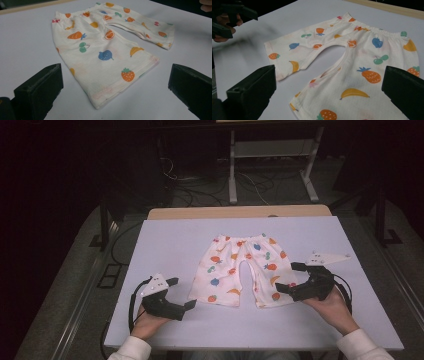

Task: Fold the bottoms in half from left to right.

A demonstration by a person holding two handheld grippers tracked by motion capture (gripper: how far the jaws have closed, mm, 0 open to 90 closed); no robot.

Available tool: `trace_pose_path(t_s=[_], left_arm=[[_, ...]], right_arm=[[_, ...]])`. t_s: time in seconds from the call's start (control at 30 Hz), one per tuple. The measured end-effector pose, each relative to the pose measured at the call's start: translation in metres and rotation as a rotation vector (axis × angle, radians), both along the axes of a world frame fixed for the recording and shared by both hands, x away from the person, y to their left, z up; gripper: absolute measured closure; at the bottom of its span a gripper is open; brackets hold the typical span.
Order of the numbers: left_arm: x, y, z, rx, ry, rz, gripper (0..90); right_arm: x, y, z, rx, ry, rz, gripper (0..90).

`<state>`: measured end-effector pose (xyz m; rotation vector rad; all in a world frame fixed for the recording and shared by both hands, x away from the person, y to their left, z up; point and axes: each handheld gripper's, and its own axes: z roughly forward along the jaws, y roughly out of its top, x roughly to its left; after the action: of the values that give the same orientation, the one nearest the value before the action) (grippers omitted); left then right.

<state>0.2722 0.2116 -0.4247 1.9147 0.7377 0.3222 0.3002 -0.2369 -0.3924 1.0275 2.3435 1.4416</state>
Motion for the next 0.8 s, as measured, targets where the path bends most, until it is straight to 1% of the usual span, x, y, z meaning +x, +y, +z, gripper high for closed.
trace_pose_path(t_s=[0.23, 0.43, 0.8], left_arm=[[0.0, 0.0, 0.0, 0.002, 0.001, -0.002, 0.0], [0.0, 0.0, 0.0, 0.003, 0.0, -0.003, 0.0], [0.0, 0.0, 0.0, -0.001, 0.0, -0.004, 0.0]], right_arm=[[0.007, 0.007, 0.003, -0.003, -0.004, 0.007, 0.0], [0.018, 0.017, 0.011, -0.014, -0.019, 0.018, 0.0], [0.034, 0.031, 0.02, -0.027, -0.02, 0.03, 0.0]])
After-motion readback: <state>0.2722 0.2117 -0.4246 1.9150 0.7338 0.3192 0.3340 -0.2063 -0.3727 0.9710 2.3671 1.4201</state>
